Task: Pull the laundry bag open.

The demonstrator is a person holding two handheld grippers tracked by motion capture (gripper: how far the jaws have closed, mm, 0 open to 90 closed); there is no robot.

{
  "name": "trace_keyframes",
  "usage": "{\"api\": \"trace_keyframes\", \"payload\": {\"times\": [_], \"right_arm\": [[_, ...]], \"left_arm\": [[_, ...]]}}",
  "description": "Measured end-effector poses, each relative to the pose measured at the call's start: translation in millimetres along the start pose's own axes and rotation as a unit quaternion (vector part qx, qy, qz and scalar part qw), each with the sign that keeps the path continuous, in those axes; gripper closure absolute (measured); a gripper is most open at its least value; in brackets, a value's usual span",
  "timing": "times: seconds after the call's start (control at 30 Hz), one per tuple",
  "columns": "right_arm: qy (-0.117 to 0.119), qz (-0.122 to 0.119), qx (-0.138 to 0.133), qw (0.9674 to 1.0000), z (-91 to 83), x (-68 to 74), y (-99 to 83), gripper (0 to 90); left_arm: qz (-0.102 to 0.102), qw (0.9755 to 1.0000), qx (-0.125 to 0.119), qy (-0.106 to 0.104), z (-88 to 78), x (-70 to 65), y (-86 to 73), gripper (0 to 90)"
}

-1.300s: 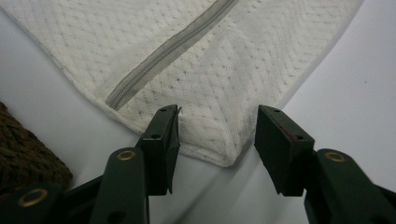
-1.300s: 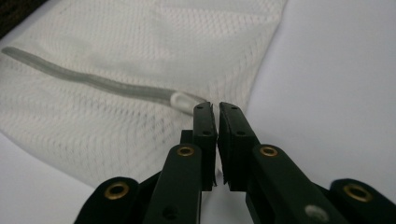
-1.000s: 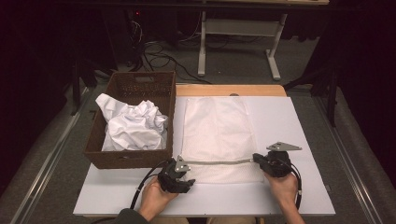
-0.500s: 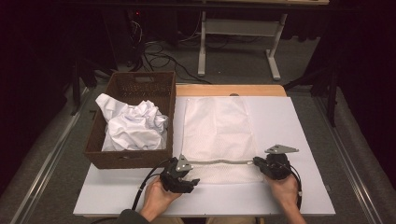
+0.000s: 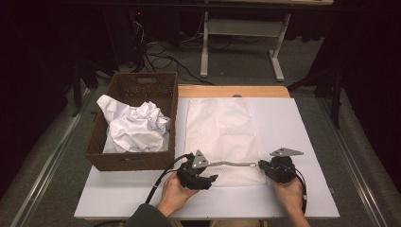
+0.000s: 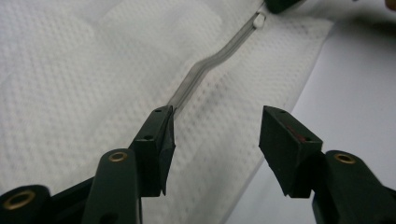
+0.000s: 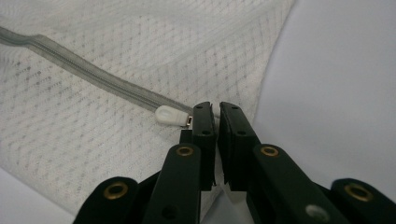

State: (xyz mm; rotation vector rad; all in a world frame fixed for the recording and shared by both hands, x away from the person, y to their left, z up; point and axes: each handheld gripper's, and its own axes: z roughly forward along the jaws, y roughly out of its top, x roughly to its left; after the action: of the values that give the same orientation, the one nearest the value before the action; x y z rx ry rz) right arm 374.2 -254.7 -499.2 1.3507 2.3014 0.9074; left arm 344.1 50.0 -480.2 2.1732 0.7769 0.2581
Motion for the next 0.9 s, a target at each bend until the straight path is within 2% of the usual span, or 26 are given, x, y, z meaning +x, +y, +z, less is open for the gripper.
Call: {"api": "trace_keyframes", "payload": {"times": [0.1,0.23,0.57,0.63,0.77,0.9], "right_arm": [[0.000,-0.001,0.002,1.0000,1.7,0.2,0.0,85.6],[0.003,-0.001,0.001,1.0000,1.9,-0.6,-0.3,85.7],[0.008,0.004,-0.003,1.0000,2.1,-2.3,-1.7,85.7],[0.009,0.006,-0.003,0.9999,2.2,-2.6,-1.9,85.6],[0.011,0.005,-0.004,0.9999,2.2,-2.4,-2.3,84.2],[0.012,0.004,-0.004,0.9999,2.9,-2.4,-2.3,84.2]], "left_arm": [[0.001,0.9999,0.006,-0.010,14.4,-3.5,15.0,46.0],[-0.003,0.9998,0.009,-0.020,25.6,-5.1,22.3,45.9],[-0.005,0.9994,0.023,-0.024,45.3,-8.0,38.1,49.2],[-0.002,0.9995,0.019,-0.023,48.9,-8.0,39.9,50.3],[0.020,0.9993,0.015,-0.026,58.5,-11.0,42.5,53.7],[0.008,0.9989,0.033,-0.031,68.9,-15.0,48.8,50.8]]}}
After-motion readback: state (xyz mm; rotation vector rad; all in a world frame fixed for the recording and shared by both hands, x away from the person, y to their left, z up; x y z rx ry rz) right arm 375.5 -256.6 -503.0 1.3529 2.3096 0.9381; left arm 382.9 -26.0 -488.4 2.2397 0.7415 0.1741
